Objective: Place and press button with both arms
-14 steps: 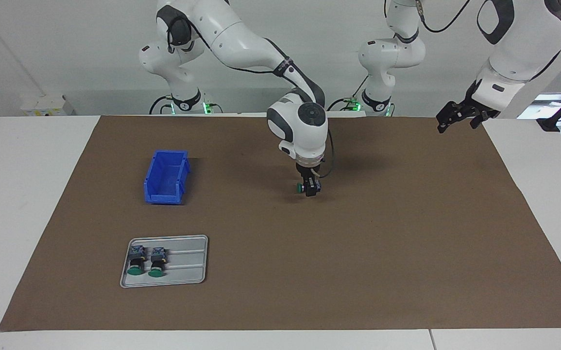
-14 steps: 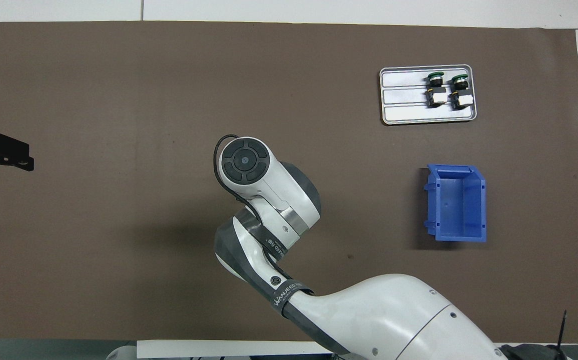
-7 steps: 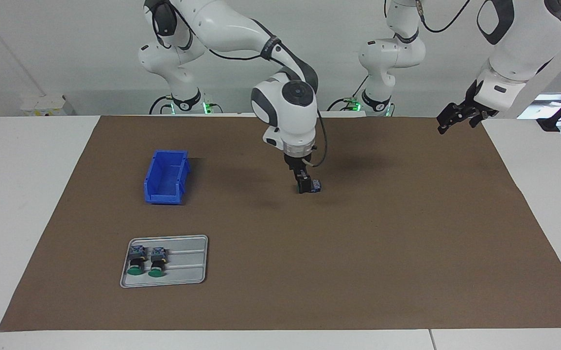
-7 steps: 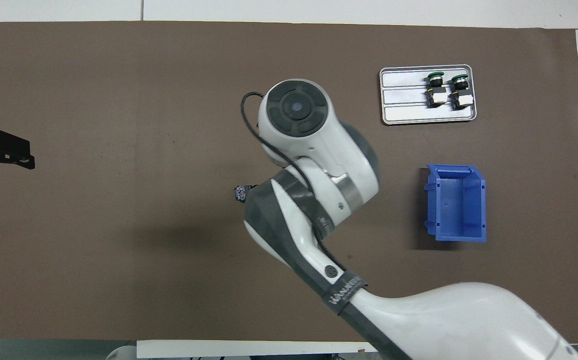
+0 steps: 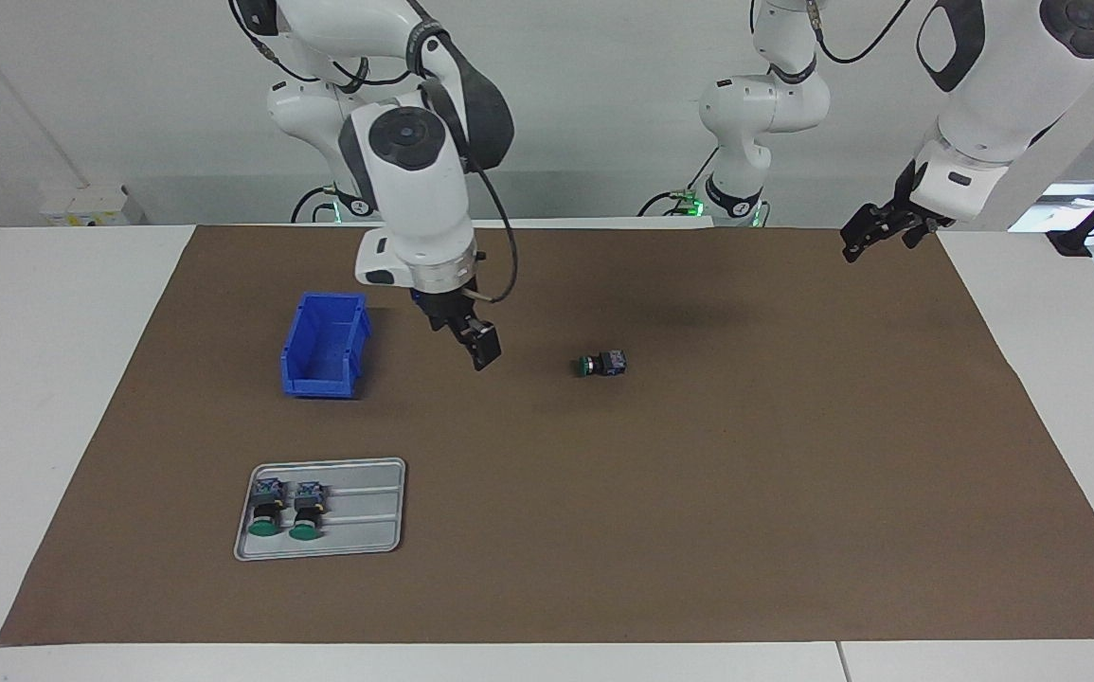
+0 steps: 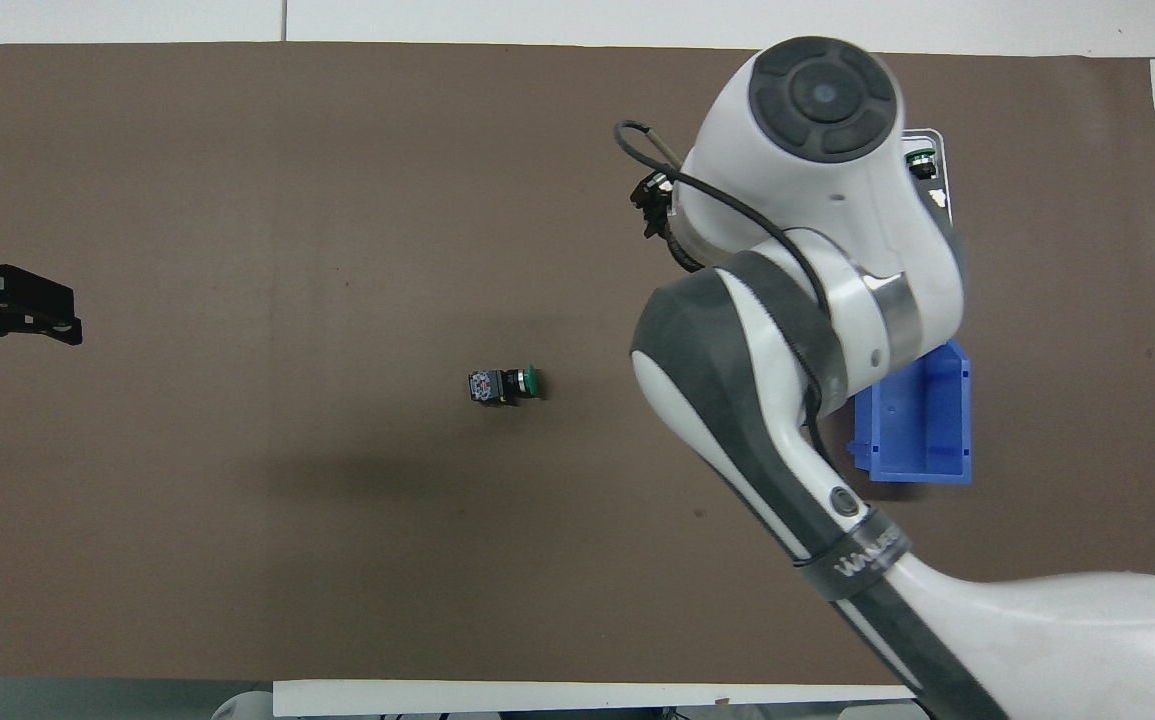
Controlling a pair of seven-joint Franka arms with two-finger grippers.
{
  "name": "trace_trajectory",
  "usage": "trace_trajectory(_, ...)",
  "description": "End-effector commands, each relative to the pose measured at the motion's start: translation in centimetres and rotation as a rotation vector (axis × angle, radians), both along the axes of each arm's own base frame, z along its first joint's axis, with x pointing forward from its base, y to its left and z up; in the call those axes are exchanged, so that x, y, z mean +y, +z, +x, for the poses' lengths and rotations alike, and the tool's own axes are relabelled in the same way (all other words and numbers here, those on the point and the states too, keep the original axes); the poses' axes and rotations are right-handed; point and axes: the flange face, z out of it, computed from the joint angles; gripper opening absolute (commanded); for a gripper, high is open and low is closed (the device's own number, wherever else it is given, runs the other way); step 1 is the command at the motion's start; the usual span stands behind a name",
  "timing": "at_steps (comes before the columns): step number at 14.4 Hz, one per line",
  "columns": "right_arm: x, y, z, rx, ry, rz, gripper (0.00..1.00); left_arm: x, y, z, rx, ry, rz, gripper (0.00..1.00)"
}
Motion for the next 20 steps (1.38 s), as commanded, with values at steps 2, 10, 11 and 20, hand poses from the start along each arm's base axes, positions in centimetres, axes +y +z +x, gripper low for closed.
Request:
trace_trajectory(2, -8.8, 3.5, -1.2, 0.037, 0.364, 0.017, 0.98, -3.8, -0.5, -1.2, -0.038, 0.153, 0.026, 1.0)
trace_trajectory(10, -20.9, 10.1, -5.4, 0.058, 0.613, -0.008, 0.98, -12.8, -5.7, -0.5, -0.024, 0.537, 0.083, 1.0)
trace_trajectory(11, -20.4, 10.0, -5.5, 0.066, 0.63, -0.013, 0.98, -14.2, -6.5, -0.3, -0.03, 0.594, 0.088, 1.0)
trace_trajectory(20, -22.1, 9.0, -6.3, 0.09, 0.594, 0.0, 0.98, -25.8, -15.7, -0.6, -0.031, 1.05, 0.06, 1.0)
